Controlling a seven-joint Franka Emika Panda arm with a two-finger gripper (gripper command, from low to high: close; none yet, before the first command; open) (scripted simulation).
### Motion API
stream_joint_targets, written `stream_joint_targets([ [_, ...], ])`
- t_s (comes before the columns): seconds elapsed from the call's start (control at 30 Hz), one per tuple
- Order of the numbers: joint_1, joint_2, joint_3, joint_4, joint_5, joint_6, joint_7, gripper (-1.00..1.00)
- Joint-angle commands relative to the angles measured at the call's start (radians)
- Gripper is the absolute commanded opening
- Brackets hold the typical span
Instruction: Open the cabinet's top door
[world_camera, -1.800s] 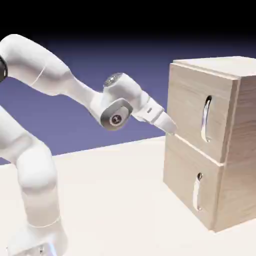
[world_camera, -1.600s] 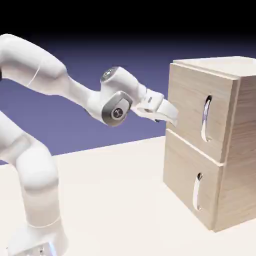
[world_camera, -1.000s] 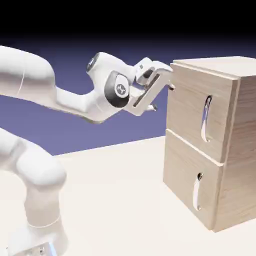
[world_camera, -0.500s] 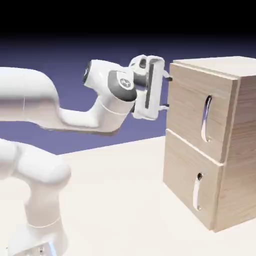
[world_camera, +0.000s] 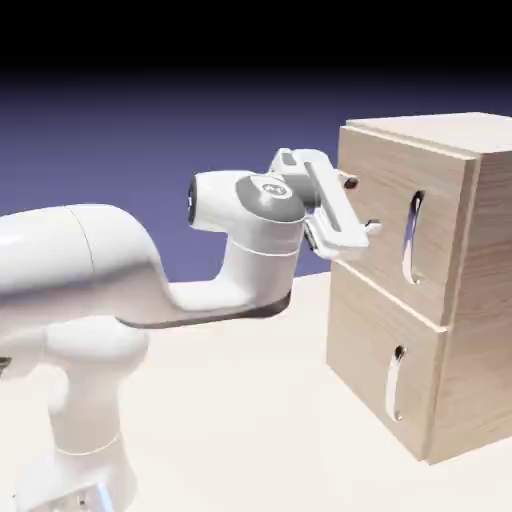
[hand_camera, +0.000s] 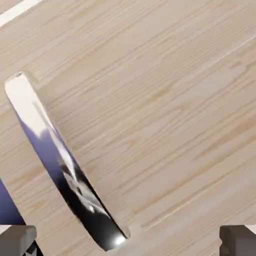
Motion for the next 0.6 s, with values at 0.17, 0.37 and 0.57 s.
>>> stream_joint_targets([
  [0.17,0.091,-0.063,-0.114,0.029,-0.261,-0.022,-0.123,0.00],
  [0.37,0.165,-0.115,-0.206,0.053,-0.472,-0.040,-0.223,0.00],
  [0.57,0.335,-0.086,-0.267,0.183,-0.491,-0.074,-0.221,-1.00],
])
